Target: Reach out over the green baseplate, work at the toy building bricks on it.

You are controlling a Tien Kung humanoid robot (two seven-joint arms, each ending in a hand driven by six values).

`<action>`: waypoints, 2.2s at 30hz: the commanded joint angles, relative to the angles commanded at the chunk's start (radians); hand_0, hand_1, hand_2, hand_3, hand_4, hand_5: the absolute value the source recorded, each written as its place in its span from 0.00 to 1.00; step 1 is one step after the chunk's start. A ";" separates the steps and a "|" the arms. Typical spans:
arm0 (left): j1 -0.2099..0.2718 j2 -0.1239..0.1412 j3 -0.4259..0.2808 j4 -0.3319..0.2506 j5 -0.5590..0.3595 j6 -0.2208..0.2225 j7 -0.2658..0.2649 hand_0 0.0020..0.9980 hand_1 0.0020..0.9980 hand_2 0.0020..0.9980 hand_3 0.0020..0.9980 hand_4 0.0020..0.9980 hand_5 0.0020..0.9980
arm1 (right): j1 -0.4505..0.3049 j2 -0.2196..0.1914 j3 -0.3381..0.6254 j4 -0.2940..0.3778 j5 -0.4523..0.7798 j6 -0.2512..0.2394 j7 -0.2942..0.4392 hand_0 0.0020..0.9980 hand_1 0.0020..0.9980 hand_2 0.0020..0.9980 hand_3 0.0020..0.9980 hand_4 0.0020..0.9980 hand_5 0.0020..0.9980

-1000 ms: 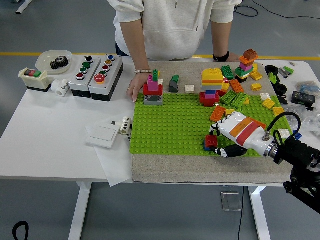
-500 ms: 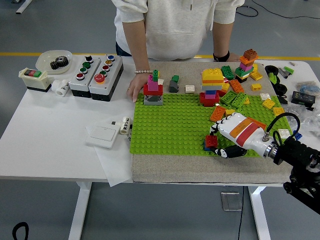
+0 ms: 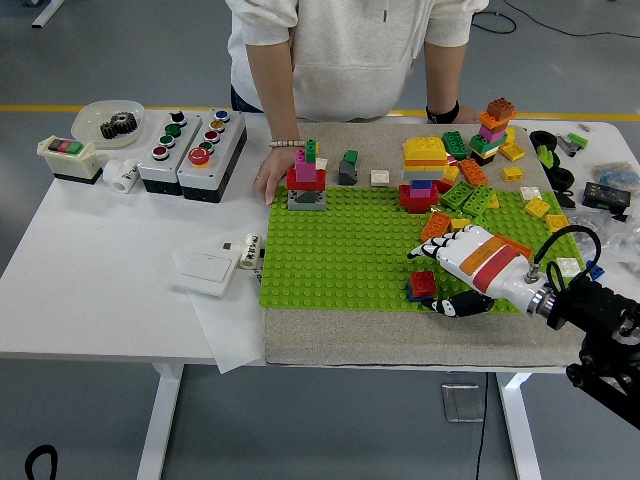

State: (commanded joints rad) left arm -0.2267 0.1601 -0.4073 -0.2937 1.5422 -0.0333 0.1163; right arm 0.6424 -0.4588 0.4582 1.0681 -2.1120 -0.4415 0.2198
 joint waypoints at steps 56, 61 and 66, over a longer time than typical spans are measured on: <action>0.003 -0.003 0.008 0.002 -0.012 0.010 -0.002 0.66 0.64 0.68 0.61 0.66 0.66 | -0.144 -0.087 0.075 0.258 0.002 -0.066 -0.028 0.34 0.50 0.63 0.54 0.82 0.52; 0.005 -0.004 0.006 0.002 -0.007 0.008 -0.002 0.66 0.65 0.68 0.61 0.66 0.66 | -0.146 -0.085 0.064 0.245 0.001 -0.065 -0.027 0.34 0.50 0.61 0.54 0.81 0.51; 0.005 -0.004 0.005 0.001 -0.005 0.005 -0.003 0.66 0.65 0.68 0.61 0.66 0.66 | -0.147 -0.085 0.060 0.234 0.003 -0.067 -0.024 0.35 0.50 0.60 0.54 0.80 0.54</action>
State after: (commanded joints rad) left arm -0.2218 0.1564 -0.4026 -0.2925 1.5374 -0.0285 0.1137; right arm 0.4954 -0.5436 0.5179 1.3026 -2.1088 -0.5081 0.1957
